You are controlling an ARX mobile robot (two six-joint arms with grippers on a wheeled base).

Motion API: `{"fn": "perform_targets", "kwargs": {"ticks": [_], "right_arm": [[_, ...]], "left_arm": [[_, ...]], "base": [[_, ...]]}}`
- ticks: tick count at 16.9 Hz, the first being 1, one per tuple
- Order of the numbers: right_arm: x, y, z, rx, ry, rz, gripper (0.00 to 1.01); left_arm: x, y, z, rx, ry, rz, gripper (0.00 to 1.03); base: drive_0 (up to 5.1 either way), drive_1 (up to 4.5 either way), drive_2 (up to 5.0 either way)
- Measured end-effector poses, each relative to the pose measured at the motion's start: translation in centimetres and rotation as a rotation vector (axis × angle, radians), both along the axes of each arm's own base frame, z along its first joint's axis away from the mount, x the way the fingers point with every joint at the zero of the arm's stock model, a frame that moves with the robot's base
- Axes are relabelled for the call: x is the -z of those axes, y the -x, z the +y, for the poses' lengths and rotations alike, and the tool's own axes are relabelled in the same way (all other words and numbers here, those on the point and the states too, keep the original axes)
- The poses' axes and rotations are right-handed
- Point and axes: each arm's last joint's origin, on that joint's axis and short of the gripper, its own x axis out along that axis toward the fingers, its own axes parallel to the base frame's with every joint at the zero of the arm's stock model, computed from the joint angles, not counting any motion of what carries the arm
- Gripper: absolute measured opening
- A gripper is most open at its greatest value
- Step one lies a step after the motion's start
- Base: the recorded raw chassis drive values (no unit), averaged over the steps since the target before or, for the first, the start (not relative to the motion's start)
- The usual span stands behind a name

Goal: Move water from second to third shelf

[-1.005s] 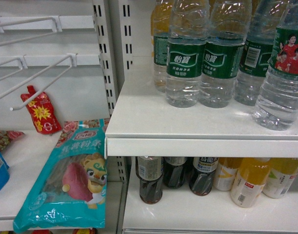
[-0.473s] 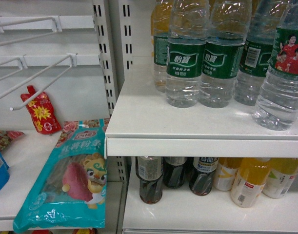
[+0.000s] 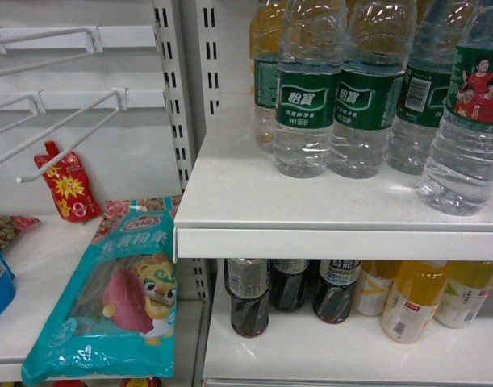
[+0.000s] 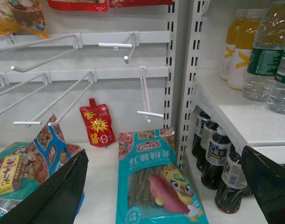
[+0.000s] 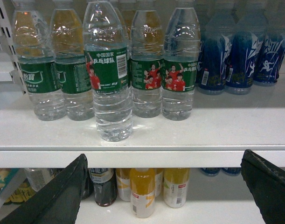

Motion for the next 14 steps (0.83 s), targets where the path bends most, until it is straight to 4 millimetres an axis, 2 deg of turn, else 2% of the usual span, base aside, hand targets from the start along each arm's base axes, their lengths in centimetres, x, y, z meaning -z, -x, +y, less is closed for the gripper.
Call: {"fn": "perform_targets", "kwargs": {"ticks": [14], "right_arm": [[0.00, 0.00, 0.00, -0.001, 0.003, 0.000, 0.98]], "left_arm": [[0.00, 0.00, 0.00, 0.000, 0.000, 0.000, 0.98]], "base": [[0.0, 0.00, 0.0]]}}
